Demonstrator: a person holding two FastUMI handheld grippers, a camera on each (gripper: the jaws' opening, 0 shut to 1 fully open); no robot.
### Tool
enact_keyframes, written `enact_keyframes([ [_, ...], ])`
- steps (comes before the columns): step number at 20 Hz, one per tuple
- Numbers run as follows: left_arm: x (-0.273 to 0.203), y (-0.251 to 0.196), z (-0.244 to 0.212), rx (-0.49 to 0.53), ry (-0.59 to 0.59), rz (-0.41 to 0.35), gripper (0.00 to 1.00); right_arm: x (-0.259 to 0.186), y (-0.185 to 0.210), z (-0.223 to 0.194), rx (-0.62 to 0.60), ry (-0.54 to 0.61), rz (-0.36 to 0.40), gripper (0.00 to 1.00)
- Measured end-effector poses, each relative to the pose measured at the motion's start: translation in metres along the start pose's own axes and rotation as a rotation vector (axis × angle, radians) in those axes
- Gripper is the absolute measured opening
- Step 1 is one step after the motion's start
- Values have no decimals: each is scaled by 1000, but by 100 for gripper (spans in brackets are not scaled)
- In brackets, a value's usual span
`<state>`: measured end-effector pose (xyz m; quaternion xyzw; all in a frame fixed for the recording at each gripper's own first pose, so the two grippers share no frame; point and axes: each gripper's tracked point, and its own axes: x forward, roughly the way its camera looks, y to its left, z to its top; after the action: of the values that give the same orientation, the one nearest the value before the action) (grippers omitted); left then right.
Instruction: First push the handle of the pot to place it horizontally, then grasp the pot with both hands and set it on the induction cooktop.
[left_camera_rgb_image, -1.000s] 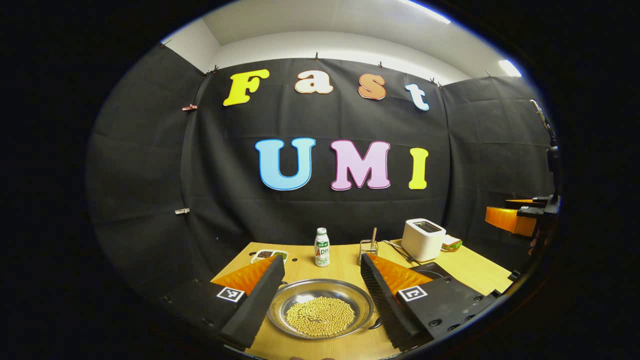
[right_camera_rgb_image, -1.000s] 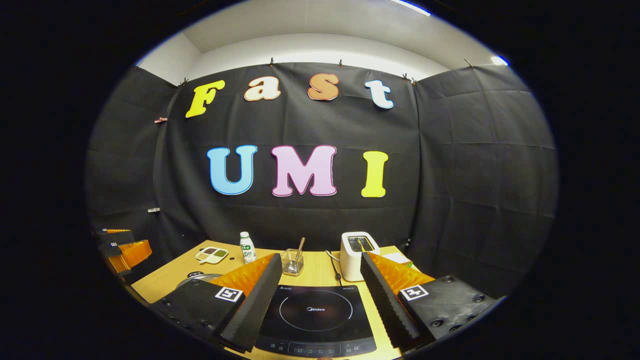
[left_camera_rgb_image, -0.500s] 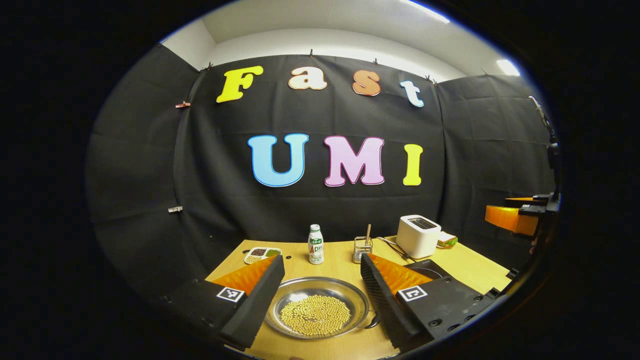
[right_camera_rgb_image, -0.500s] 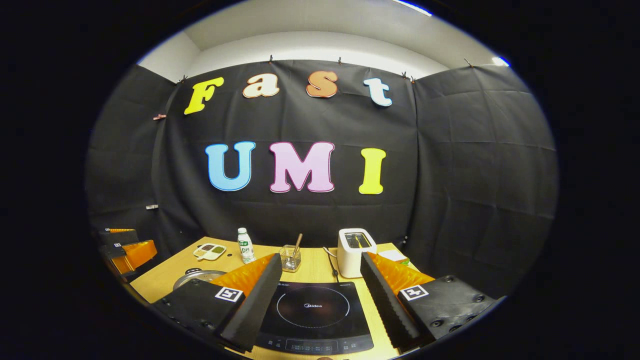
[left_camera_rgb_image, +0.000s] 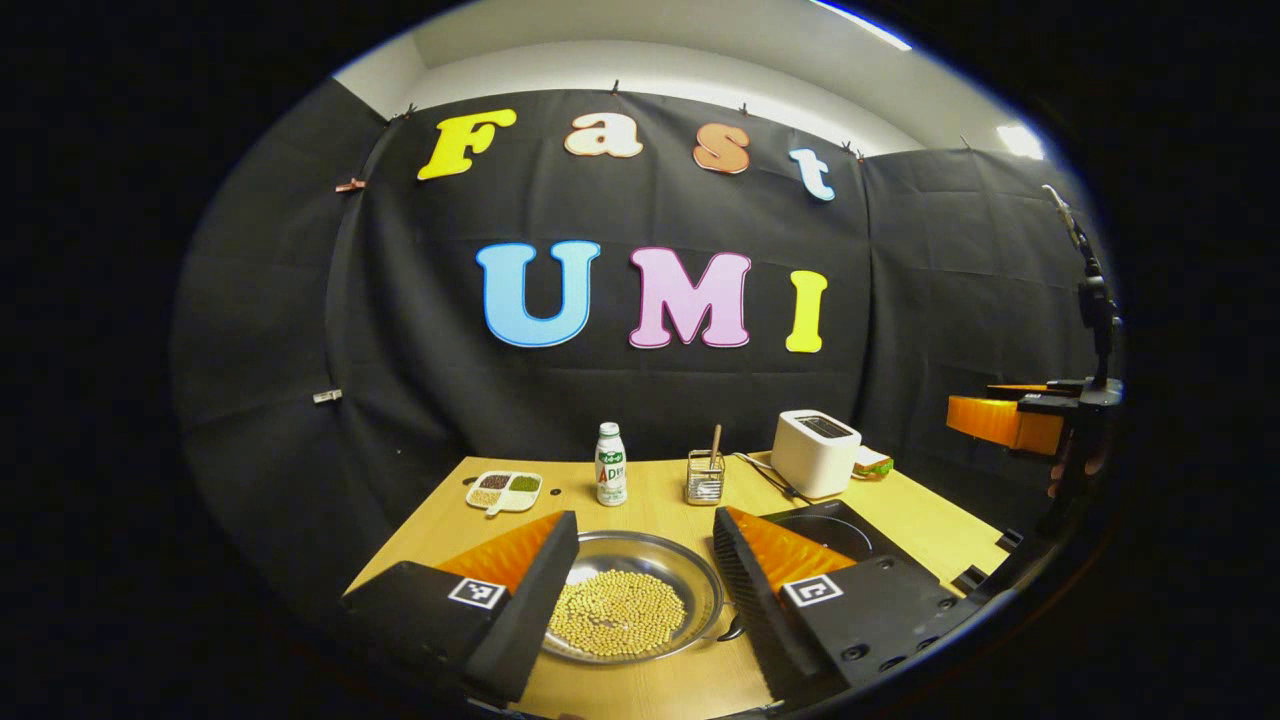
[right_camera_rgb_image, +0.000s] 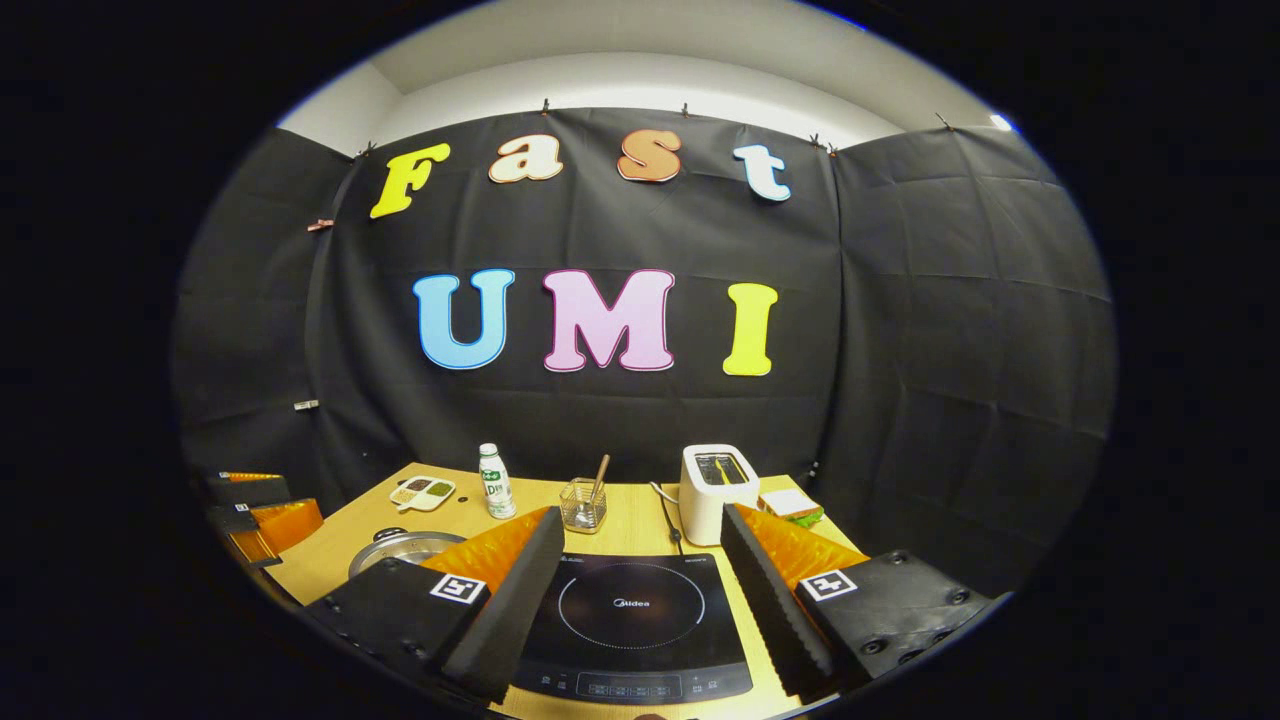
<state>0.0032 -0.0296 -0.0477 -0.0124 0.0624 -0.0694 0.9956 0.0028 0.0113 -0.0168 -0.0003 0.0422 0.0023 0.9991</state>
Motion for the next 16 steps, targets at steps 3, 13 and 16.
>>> enact_keyframes([
  [3,-2,4,-13,-14,55,-13,66,3,9,3,8,1,11,98],
  [13,10,-20,-78,14,281,-101,18,22,4,-7,-2,27,48,98],
  [16,17,-28,-100,44,357,-93,6,36,2,-11,23,49,77,98],
])
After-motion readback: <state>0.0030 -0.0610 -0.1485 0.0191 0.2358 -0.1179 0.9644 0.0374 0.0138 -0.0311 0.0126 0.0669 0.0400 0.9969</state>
